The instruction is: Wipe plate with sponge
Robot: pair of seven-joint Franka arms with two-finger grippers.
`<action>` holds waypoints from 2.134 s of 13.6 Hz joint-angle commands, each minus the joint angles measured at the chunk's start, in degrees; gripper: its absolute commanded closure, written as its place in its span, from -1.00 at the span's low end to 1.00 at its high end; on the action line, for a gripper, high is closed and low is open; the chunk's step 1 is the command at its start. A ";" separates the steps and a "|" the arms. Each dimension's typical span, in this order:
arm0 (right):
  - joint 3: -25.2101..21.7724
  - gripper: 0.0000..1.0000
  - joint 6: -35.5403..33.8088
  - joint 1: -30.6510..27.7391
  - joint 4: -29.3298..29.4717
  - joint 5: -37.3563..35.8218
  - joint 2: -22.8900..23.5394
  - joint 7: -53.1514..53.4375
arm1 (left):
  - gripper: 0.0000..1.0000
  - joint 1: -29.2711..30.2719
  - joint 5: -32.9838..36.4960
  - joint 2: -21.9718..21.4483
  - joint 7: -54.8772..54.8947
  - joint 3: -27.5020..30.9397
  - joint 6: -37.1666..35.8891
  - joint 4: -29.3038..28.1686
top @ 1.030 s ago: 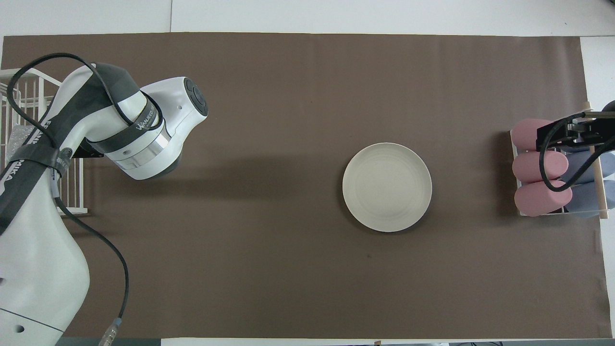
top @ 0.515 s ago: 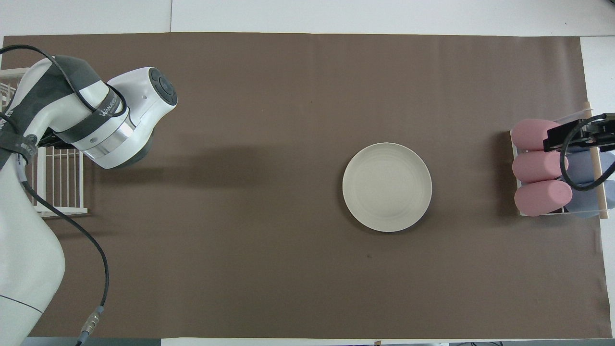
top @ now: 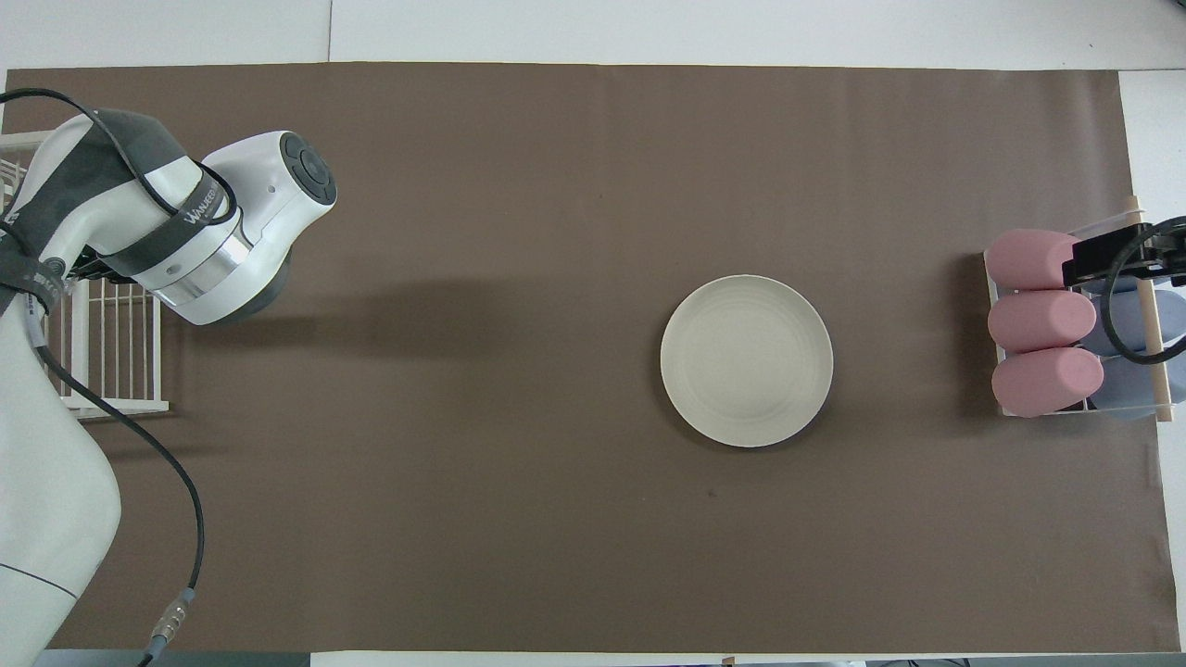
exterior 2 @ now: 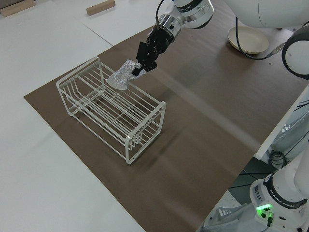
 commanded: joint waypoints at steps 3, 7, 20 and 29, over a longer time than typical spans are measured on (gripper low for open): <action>0.40 -1.00 0.36 -0.73 0.07 1.12 -0.10 -1.36 | 0.11 1.21 -0.54 -0.56 -1.31 -0.30 2.17 -1.24; 0.32 -1.00 0.62 -0.73 0.07 1.12 -0.10 -1.19 | -0.17 1.21 -1.85 -0.56 -2.27 -0.21 2.61 -1.15; 0.58 -1.00 0.62 -0.21 0.07 1.12 -0.10 -0.31 | -1.00 2.70 -23.99 -9.87 -1.05 -0.56 6.66 2.10; 0.67 -1.00 0.71 0.06 0.07 1.12 -0.10 0.22 | -1.00 8.59 -55.79 -20.31 6.22 0.40 6.13 7.81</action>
